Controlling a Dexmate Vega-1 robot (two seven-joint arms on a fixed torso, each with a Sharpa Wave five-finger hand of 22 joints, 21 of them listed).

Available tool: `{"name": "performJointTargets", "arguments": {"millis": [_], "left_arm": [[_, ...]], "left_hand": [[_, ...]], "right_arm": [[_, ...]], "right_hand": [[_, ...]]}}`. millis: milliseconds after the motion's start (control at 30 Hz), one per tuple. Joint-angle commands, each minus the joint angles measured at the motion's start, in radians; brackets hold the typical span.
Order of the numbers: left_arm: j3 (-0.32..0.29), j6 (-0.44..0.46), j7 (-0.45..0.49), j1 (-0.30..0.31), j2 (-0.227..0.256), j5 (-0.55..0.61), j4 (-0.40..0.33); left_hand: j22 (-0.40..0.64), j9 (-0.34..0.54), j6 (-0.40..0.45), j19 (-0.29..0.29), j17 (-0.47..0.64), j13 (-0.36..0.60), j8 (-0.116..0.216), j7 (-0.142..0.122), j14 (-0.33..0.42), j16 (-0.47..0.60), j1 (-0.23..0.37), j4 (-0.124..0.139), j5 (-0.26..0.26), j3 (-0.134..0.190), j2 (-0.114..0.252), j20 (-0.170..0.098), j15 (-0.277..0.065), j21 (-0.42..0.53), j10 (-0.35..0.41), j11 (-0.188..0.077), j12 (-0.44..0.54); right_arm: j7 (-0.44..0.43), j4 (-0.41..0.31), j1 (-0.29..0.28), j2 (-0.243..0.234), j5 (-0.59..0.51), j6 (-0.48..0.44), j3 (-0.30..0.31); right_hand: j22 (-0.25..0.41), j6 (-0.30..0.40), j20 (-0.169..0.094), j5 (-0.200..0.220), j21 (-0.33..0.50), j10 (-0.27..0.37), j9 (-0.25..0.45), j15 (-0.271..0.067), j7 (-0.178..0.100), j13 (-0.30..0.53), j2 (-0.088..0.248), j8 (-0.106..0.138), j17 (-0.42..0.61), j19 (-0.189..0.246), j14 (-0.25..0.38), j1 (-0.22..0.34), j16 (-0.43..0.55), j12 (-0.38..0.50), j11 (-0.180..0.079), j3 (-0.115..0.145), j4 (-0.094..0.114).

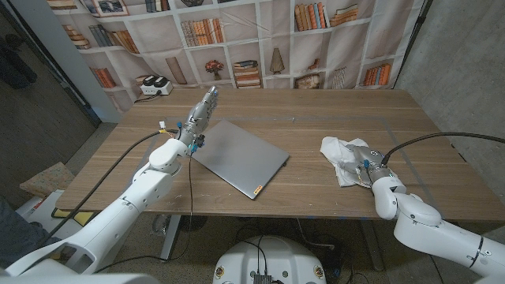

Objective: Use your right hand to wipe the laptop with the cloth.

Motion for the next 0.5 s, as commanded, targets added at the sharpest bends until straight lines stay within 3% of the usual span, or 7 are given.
{"name": "performJointTargets", "arguments": {"millis": [33, 100, 200, 333, 500], "left_arm": [[-0.007, -0.011, -0.012, -0.004, 0.0, -0.01, 0.018], [-0.008, -0.013, -0.014, -0.004, -0.002, -0.012, 0.022], [-0.008, -0.014, -0.017, -0.005, -0.003, -0.014, 0.026], [-0.011, -0.015, -0.015, -0.003, 0.0, -0.014, 0.023], [-0.017, -0.014, -0.009, 0.001, 0.008, -0.012, 0.011]], "left_hand": [[0.002, 0.003, 0.009, -0.037, 0.005, 0.001, -0.002, 0.004, 0.0, -0.001, 0.003, 0.002, -0.002, -0.008, 0.0, -0.002, -0.005, -0.005, 0.005, -0.004, 0.0], [0.002, 0.003, 0.011, -0.038, 0.005, 0.001, -0.002, 0.002, 0.001, -0.001, 0.003, 0.002, -0.003, -0.009, 0.0, -0.002, -0.005, -0.005, 0.007, -0.004, 0.0], [0.002, 0.003, 0.013, -0.039, 0.005, 0.001, -0.002, 0.004, 0.002, -0.001, 0.003, 0.003, -0.003, -0.009, 0.0, 0.001, -0.006, -0.005, 0.009, -0.005, 0.0], [0.002, 0.003, 0.016, -0.039, 0.005, 0.001, -0.002, 0.004, 0.002, -0.001, 0.003, 0.003, -0.004, -0.01, 0.001, 0.002, -0.007, -0.004, 0.009, -0.006, 0.0], [0.002, 0.004, 0.017, -0.038, 0.005, 0.001, -0.002, 0.004, 0.003, -0.001, 0.002, 0.003, -0.005, -0.011, 0.001, 0.002, -0.005, -0.004, 0.01, -0.005, 0.0]], "right_arm": [[-0.019, 0.018, 0.047, 0.018, -0.049, -0.04, -0.061], [-0.027, 0.02, 0.048, 0.022, -0.051, -0.039, -0.06], [-0.036, 0.023, 0.049, 0.023, -0.053, -0.032, -0.06], [-0.091, 0.04, 0.036, 0.033, -0.052, 0.001, -0.045], [-0.144, 0.051, 0.019, 0.043, -0.038, 0.046, -0.02]], "right_hand": [[0.015, 0.082, -0.163, -0.018, 0.042, 0.079, 0.004, -0.178, -0.009, 0.002, 0.033, 0.018, 0.007, 0.09, 0.116, 0.07, 0.014, 0.014, -0.012, 0.011, 0.007], [0.018, 0.116, -0.163, -0.024, 0.053, 0.106, 0.005, -0.179, -0.017, 0.002, 0.046, 0.025, 0.009, 0.11, 0.152, 0.085, 0.019, 0.02, -0.013, 0.014, 0.01], [0.028, 0.196, -0.164, -0.039, 0.088, 0.169, 0.005, -0.187, -0.039, 0.002, 0.069, 0.038, 0.013, 0.168, 0.228, 0.133, 0.025, 0.029, -0.037, 0.019, 0.007], [0.043, 0.259, -0.165, -0.049, 0.138, 0.247, 0.006, -0.19, -0.051, 0.003, 0.088, 0.04, 0.019, 0.229, 0.33, 0.178, 0.04, 0.04, -0.053, 0.014, 0.01], [0.081, 0.363, -0.165, -0.054, 0.253, 0.364, 0.018, -0.197, -0.057, 0.006, 0.083, 0.046, 0.037, 0.344, 0.514, 0.258, 0.09, 0.051, -0.062, -0.025, 0.006]]}}
